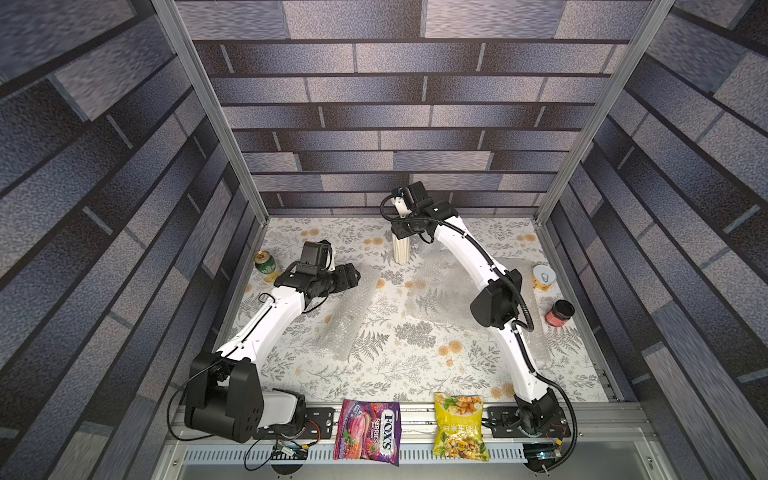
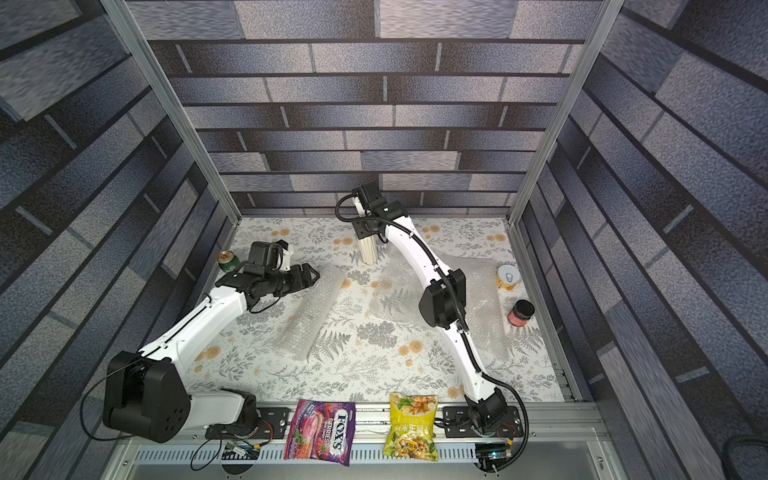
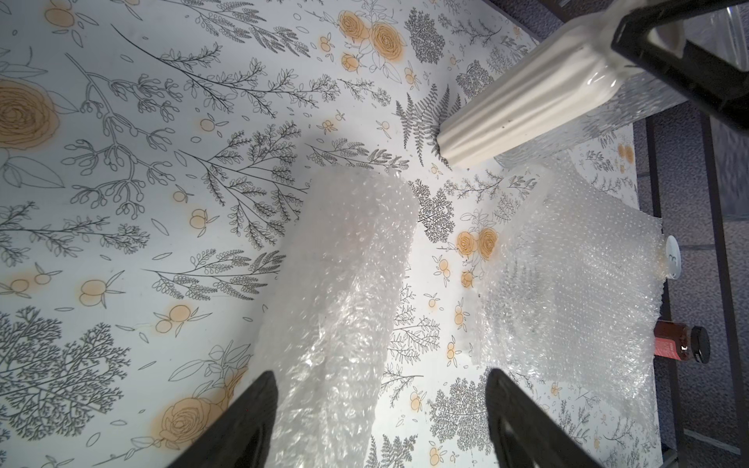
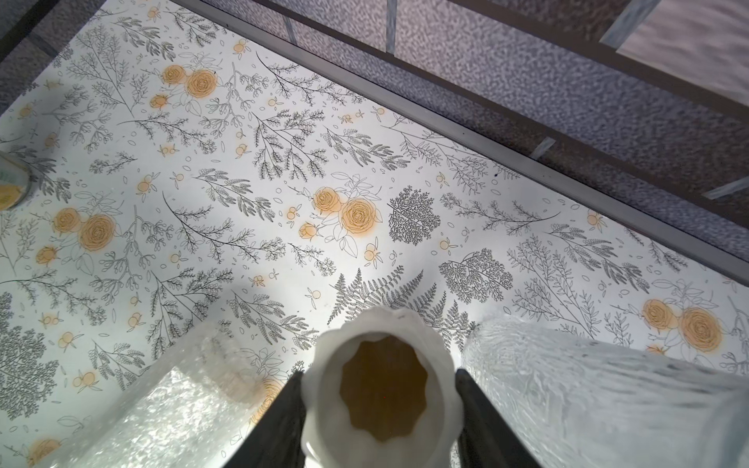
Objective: Unwrap the vase from the bubble wrap
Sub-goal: Place the vase at the center of the board.
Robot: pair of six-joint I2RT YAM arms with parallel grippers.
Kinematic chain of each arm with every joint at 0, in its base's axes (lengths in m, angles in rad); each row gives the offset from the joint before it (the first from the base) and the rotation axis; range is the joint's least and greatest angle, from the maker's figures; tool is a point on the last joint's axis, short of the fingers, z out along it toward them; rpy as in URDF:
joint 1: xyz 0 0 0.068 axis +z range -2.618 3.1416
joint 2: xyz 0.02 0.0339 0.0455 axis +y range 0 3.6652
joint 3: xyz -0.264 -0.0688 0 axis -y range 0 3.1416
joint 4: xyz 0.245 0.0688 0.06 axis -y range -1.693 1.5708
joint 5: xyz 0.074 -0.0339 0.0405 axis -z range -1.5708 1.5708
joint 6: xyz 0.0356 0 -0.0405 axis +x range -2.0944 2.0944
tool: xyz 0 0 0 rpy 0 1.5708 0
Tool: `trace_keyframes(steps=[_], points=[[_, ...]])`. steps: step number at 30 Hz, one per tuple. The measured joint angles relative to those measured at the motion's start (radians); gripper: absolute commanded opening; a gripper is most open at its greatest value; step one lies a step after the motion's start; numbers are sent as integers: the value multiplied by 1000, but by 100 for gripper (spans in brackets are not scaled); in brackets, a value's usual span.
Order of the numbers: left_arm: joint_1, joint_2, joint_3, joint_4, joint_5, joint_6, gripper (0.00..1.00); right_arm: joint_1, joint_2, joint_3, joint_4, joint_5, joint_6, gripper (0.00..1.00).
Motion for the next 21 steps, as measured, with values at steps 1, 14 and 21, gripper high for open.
trace_keyframes(steps=[1, 14, 21], points=[[0, 0, 0, 0, 0, 0, 82, -1, 4, 0, 11, -1, 3, 0], [0, 0, 0, -3, 0, 0, 82, -14, -7, -63, 112, -20, 41, 0], [0, 0, 0, -3, 0, 0, 82, -26, -36, -131, 173, -33, 67, 0]])
